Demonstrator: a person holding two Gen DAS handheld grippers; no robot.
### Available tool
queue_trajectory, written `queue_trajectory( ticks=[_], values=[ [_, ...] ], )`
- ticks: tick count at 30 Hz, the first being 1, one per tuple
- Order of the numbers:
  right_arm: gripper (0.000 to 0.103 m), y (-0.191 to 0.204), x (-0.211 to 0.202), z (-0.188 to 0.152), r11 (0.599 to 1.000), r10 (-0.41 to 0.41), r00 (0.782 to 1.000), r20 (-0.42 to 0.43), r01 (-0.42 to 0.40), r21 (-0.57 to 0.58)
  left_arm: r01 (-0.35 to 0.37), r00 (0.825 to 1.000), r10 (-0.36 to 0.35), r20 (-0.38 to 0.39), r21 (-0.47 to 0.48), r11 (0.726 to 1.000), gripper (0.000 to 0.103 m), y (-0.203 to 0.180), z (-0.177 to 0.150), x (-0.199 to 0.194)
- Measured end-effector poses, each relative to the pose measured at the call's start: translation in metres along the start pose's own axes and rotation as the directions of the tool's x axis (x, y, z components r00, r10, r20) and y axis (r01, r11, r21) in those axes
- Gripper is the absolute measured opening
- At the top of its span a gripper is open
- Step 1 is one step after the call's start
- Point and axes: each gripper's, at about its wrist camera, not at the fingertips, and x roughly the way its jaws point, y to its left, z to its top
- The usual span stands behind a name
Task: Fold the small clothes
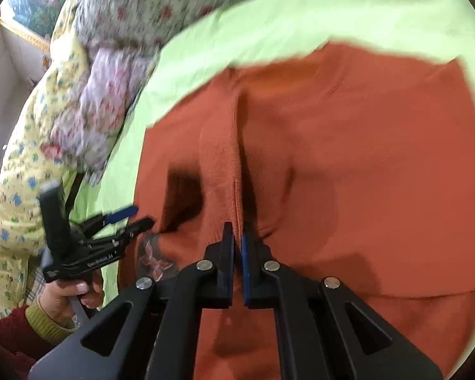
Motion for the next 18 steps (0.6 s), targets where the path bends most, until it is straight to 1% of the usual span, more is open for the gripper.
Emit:
queue_trajectory(
  ticks=[2,4,5,7,10,12,13,15,17,18],
  values=[
    [0.005,-0.023,-0.027,0.014,0.998,-0.063,0.997,0.041,0.062,0.032,-0.004,1.000,0.004,0.000,-0.003,1.000,0.059,-0.002,0.004,0.002],
    [0.004,-0.054,-0.051,0.027,0.989,-0.127,0.990,0.059,0.122,0.083,-0.001,1.000,0.001,0.000,-0.009,1.000,0.058,-0.005,0.008,0.005],
    [0.004,-0.073,-0.061,0.034,0.982,-0.155,0.986,0.056,0.148,0.114,0.015,1.000,-0.015,-0.002,-0.016,1.000,0.058,-0.006,0.009,0.006],
    [0.004,-0.100,-0.068,0.044,0.974,-0.177,0.984,0.030,0.171,0.150,0.031,0.999,-0.031,-0.009,-0.027,0.999,0.058,-0.008,0.012,0.008],
    [0.004,-0.116,-0.057,0.053,0.969,-0.193,0.981,-0.020,0.194,0.150,0.033,0.999,-0.034,-0.020,-0.039,0.999,0.058,-0.009,0.017,0.011],
    [0.004,-0.118,-0.046,0.059,0.967,-0.213,0.975,-0.057,0.218,0.130,0.038,0.999,-0.039,-0.022,-0.056,0.998,0.057,-0.005,0.019,0.010],
    [0.004,-0.118,-0.045,0.062,0.968,-0.211,0.976,-0.063,0.217,0.127,0.049,0.998,-0.051,-0.023,-0.071,0.996,0.056,-0.001,0.020,0.010],
    [0.004,-0.118,-0.045,0.069,0.968,-0.206,0.977,-0.048,0.211,0.138,0.073,0.997,-0.076,-0.031,-0.096,0.993,0.055,0.004,0.021,0.012],
    [0.005,-0.128,-0.037,0.073,0.958,-0.211,0.977,-0.043,0.215,0.187,0.086,0.995,-0.091,-0.034,-0.113,0.990,0.055,0.005,0.022,0.010],
    [0.011,-0.129,-0.030,0.073,0.952,-0.231,0.971,-0.058,0.238,0.193,0.102,0.994,-0.106,-0.026,-0.125,0.987,0.055,0.007,0.024,0.005]
  ],
)
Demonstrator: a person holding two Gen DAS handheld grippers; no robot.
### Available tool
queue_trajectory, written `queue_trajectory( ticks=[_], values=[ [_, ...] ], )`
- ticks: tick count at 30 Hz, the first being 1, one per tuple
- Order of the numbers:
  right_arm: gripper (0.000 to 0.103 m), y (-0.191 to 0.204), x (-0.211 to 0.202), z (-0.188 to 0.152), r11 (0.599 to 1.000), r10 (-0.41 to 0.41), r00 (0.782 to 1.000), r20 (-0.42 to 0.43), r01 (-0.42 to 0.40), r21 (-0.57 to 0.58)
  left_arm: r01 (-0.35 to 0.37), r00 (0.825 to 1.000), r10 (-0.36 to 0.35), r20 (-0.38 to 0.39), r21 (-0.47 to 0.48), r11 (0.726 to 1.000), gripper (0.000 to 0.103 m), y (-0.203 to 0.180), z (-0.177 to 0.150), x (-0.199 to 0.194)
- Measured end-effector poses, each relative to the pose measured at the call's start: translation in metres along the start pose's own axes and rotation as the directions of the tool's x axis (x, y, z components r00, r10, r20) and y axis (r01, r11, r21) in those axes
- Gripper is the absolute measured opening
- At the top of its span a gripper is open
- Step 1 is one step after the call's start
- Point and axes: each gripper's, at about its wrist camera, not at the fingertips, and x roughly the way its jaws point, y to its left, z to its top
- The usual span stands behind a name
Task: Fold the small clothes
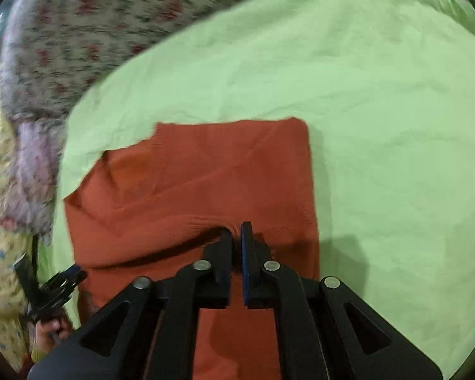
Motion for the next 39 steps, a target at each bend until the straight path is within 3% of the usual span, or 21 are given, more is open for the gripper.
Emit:
queue_trajectory(
  ticks=[3,5,6,7,10,13,15,19,20,21,22,24,26,29,34,39],
  values=[
    [0.016,-0.007,0.015,-0.005,0.999,-0.031,0.999,-0.035,0.032,0.025,0.062,0.997,-0.061,0.040,-0.024,0.998,0.056,0.004,0.009,-0.017],
    [0.031,-0.012,0.009,-0.012,0.999,0.006,1.000,-0.009,-0.005,0.041,0.102,0.992,-0.099,0.082,-0.043,0.994,0.058,0.009,0.018,-0.030],
    [0.044,-0.014,0.005,-0.015,0.999,0.003,1.000,0.003,-0.003,0.043,0.109,0.990,-0.103,0.096,-0.053,0.993,0.060,0.012,0.023,-0.032],
    [0.047,-0.017,-0.003,-0.021,0.999,0.005,1.000,0.031,-0.007,0.048,0.110,0.989,-0.102,0.108,-0.066,0.992,0.061,0.016,0.028,-0.034],
    [0.047,-0.023,-0.017,-0.033,0.997,0.023,0.997,0.077,-0.028,0.066,0.076,0.992,-0.063,0.112,-0.115,0.990,0.062,0.029,0.048,-0.025],
    [0.047,-0.020,-0.018,-0.050,0.995,0.058,0.996,0.072,-0.064,0.083,0.039,0.996,-0.027,0.087,-0.141,0.989,0.062,0.036,0.069,-0.004],
    [0.047,-0.015,-0.013,-0.057,0.994,0.074,0.995,0.059,-0.079,0.081,0.032,0.997,-0.023,0.070,-0.140,0.990,0.062,0.037,0.075,0.007],
    [0.047,-0.015,0.005,-0.057,0.987,0.082,0.995,0.057,-0.089,0.131,-0.058,0.998,0.062,0.034,-0.116,0.992,0.060,0.034,0.082,0.032],
    [0.046,-0.016,0.007,-0.055,0.985,0.085,0.994,0.070,-0.094,0.146,-0.085,0.995,0.089,0.034,-0.106,0.991,0.055,0.033,0.083,0.039],
    [0.035,-0.015,0.009,-0.052,0.984,0.087,0.993,0.083,-0.098,0.150,-0.097,0.994,0.101,0.041,-0.099,0.990,0.049,0.031,0.083,0.040],
    [0.006,-0.014,0.010,-0.051,0.984,0.088,0.992,0.088,-0.101,0.147,-0.102,0.993,0.107,0.050,-0.094,0.990,0.044,0.030,0.083,0.040],
    [0.007,-0.013,0.009,-0.049,0.981,0.101,0.992,0.081,-0.113,0.157,-0.097,0.993,0.103,0.062,-0.087,0.991,0.029,0.029,0.086,0.039],
    [0.007,-0.008,-0.008,-0.052,0.984,0.111,0.985,0.129,-0.128,0.127,-0.104,0.992,0.109,0.066,-0.083,0.991,0.025,0.029,0.087,0.038],
    [0.007,-0.010,-0.035,-0.060,0.987,0.095,0.977,0.193,-0.117,0.105,-0.102,0.991,0.109,0.073,-0.090,0.991,0.025,0.030,0.089,0.040],
    [0.006,-0.031,-0.006,-0.074,0.988,0.021,0.995,0.094,-0.035,0.149,-0.116,0.990,0.123,0.075,-0.087,0.989,0.026,0.029,0.089,0.042],
    [0.007,-0.029,-0.006,-0.079,0.987,0.004,0.993,0.115,-0.022,0.157,-0.105,0.991,0.115,0.071,-0.133,0.986,0.034,0.035,0.085,0.031]
  ],
)
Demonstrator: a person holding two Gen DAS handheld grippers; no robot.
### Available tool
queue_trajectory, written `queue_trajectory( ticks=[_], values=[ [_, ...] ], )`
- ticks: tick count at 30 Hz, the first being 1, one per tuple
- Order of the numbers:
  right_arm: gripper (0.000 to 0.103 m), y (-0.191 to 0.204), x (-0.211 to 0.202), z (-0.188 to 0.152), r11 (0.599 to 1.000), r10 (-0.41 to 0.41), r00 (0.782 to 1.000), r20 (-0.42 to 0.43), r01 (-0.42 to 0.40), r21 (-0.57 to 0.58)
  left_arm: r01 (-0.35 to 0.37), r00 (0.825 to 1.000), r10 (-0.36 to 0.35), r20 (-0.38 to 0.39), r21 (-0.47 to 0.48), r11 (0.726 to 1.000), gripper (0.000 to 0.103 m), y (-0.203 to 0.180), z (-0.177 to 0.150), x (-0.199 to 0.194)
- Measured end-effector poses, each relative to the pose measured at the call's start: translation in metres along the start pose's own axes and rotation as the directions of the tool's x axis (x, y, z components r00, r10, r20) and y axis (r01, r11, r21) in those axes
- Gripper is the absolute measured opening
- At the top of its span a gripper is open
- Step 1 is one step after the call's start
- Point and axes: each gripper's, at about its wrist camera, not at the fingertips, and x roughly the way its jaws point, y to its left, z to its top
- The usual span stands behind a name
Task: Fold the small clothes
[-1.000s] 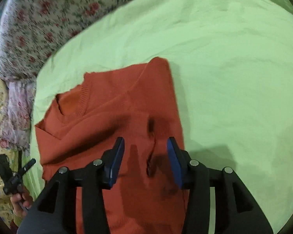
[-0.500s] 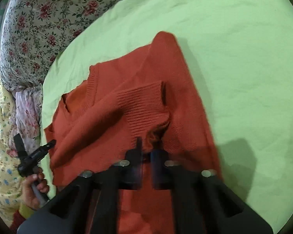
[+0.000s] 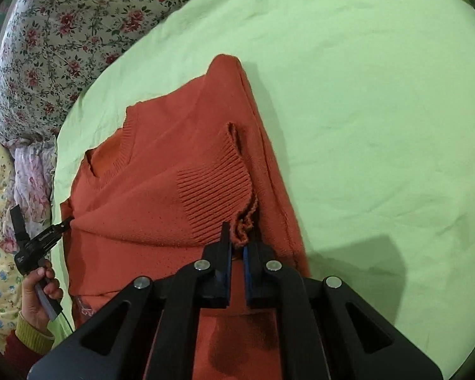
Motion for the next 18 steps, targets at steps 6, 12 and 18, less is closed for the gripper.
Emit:
queue_trajectory(
  ticks=[6,12,18],
  values=[
    [0.010,0.001,-0.023,-0.005,1.000,-0.008,1.000,0.013,0.008,0.010,0.038,0.999,-0.038,-0.016,0.010,0.999,0.046,0.010,-0.023,-0.031],
    [0.034,0.017,-0.043,0.017,0.998,0.056,0.994,0.089,-0.054,-0.017,0.055,0.997,-0.055,-0.062,-0.003,0.998,0.057,0.012,-0.054,-0.040],
    [0.049,0.025,-0.011,0.064,0.997,0.052,0.998,0.024,-0.051,-0.051,0.058,0.992,-0.057,-0.115,0.002,0.998,0.058,0.002,-0.088,-0.026]
  ],
)
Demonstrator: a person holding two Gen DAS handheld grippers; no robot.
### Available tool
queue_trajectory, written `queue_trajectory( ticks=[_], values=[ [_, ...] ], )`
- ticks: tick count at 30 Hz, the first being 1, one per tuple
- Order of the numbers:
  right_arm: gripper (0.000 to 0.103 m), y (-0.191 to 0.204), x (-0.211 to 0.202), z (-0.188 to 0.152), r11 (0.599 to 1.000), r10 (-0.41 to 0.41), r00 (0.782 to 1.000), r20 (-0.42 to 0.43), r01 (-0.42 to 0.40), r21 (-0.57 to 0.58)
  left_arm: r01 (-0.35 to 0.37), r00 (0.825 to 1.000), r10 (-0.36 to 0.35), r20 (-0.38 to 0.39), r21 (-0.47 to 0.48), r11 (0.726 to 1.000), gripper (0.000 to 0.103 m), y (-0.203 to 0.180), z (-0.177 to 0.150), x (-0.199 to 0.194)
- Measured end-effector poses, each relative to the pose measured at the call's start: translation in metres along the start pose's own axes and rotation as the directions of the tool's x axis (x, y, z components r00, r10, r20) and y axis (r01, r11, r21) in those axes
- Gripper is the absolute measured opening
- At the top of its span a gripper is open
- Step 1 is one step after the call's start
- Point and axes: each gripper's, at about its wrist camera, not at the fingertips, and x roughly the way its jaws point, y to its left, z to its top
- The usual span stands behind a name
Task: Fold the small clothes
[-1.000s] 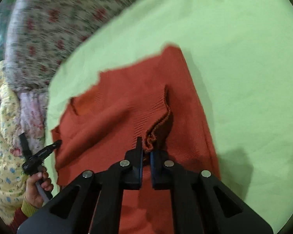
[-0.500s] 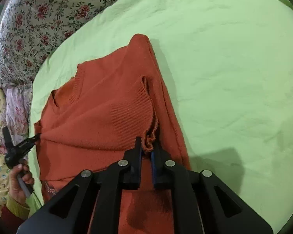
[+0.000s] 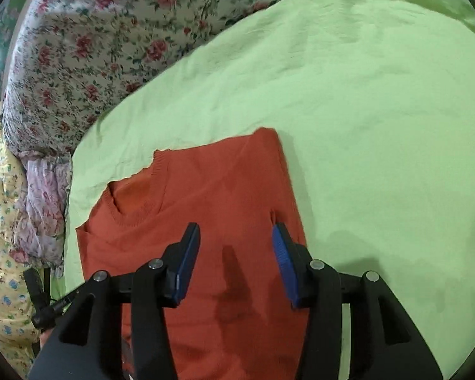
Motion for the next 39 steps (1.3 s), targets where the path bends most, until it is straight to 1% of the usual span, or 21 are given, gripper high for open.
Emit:
queue_trajectory(
  ticks=[4,7,8,10,12,15,17,18,19,20,21,22,24,25,27,28,30,31,35,38,39],
  values=[
    [0.049,0.013,0.027,0.016,0.992,-0.035,0.997,-0.066,0.027,-0.121,-0.022,1.000,0.022,0.005,0.016,1.000,0.058,-0.004,-0.007,0.003],
    [0.049,0.026,0.040,0.021,0.972,-0.023,0.995,-0.094,0.000,-0.233,-0.030,1.000,0.030,-0.001,0.011,0.999,0.058,-0.004,-0.006,0.005],
    [0.049,0.033,0.047,0.022,0.958,-0.031,0.992,-0.123,-0.006,-0.286,-0.032,0.999,0.032,-0.002,0.009,0.999,0.059,-0.004,-0.007,0.005],
    [0.049,0.043,0.065,0.016,0.918,-0.108,0.976,-0.187,0.026,-0.395,-0.038,0.999,0.038,-0.003,0.005,0.999,0.059,-0.005,-0.006,0.006],
    [0.049,0.047,0.074,0.007,0.884,-0.154,0.963,-0.219,0.035,-0.467,-0.043,0.999,0.043,0.002,-0.006,0.999,0.060,-0.006,-0.007,0.007],
    [0.049,0.050,0.075,-0.007,0.823,-0.173,0.954,-0.246,0.003,-0.568,-0.049,0.999,0.049,0.009,-0.025,0.998,0.060,-0.008,-0.005,0.010],
    [0.049,0.050,0.075,-0.010,0.795,-0.183,0.949,-0.258,-0.012,-0.607,-0.059,0.998,0.059,0.016,-0.037,0.998,0.061,-0.007,-0.007,0.010],
    [0.043,0.050,0.076,-0.012,0.778,-0.188,0.947,-0.261,-0.019,-0.628,-0.070,0.997,0.070,0.019,-0.036,0.997,0.062,-0.008,-0.008,0.011],
    [0.020,0.051,0.076,-0.013,0.751,-0.207,0.945,-0.253,-0.012,-0.660,-0.084,0.996,0.085,0.022,-0.034,0.996,0.062,-0.011,-0.008,0.011],
    [0.007,0.052,0.077,-0.014,0.714,-0.251,0.941,-0.227,0.021,-0.700,-0.096,0.995,0.096,0.024,-0.035,0.995,0.062,-0.012,-0.008,0.012],
    [0.004,0.052,0.077,-0.012,0.712,-0.252,0.941,-0.226,0.022,-0.702,-0.105,0.994,0.106,0.024,-0.037,0.994,0.062,-0.014,-0.008,0.013],
    [0.004,0.051,0.071,-0.004,0.730,-0.224,0.949,-0.220,0.014,-0.684,-0.115,0.993,0.116,0.024,-0.040,0.993,0.062,-0.016,-0.007,0.013],
    [0.003,0.049,0.057,0.007,0.744,-0.197,0.968,-0.155,0.045,-0.667,-0.136,0.990,0.137,0.029,-0.044,0.990,0.062,-0.020,-0.007,0.014],
    [0.003,0.042,0.045,0.017,0.786,-0.151,0.982,-0.113,0.050,-0.616,-0.141,0.989,0.143,0.035,-0.043,0.989,0.062,-0.022,-0.008,0.015],
    [0.003,0.029,0.039,0.024,0.842,-0.106,0.990,-0.088,0.042,-0.537,-0.151,0.987,0.153,0.049,-0.034,0.988,0.063,-0.024,-0.008,0.017],
    [0.003,0.023,0.044,0.022,0.859,-0.111,0.989,-0.097,0.046,-0.510,-0.151,0.987,0.153,0.052,-0.028,0.988,0.063,-0.024,-0.009,0.017],
    [0.003,0.013,0.062,0.008,0.868,-0.140,0.978,-0.153,0.047,-0.495,-0.139,0.989,0.139,0.049,-0.010,0.990,0.063,-0.022,-0.008,0.015],
    [0.006,0.012,0.061,0.003,0.874,-0.137,0.983,-0.123,0.061,-0.482,-0.134,0.990,0.135,0.039,-0.007,0.991,0.063,-0.021,-0.009,0.011],
    [0.012,0.006,0.027,-0.010,0.936,-0.089,0.993,-0.073,0.058,-0.348,-0.128,0.992,0.127,0.005,0.029,0.991,0.062,-0.015,-0.027,-0.002],
    [0.017,0.001,-0.012,-0.038,0.962,-0.020,0.999,-0.037,0.009,-0.273,-0.067,0.997,0.068,-0.027,0.031,0.997,0.063,-0.008,-0.056,-0.019],
    [0.025,0.001,-0.022,-0.048,0.967,0.000,0.999,-0.035,-0.009,-0.254,-0.054,0.998,0.056,-0.041,0.030,0.998,0.063,-0.006,-0.065,-0.022]
  ],
)
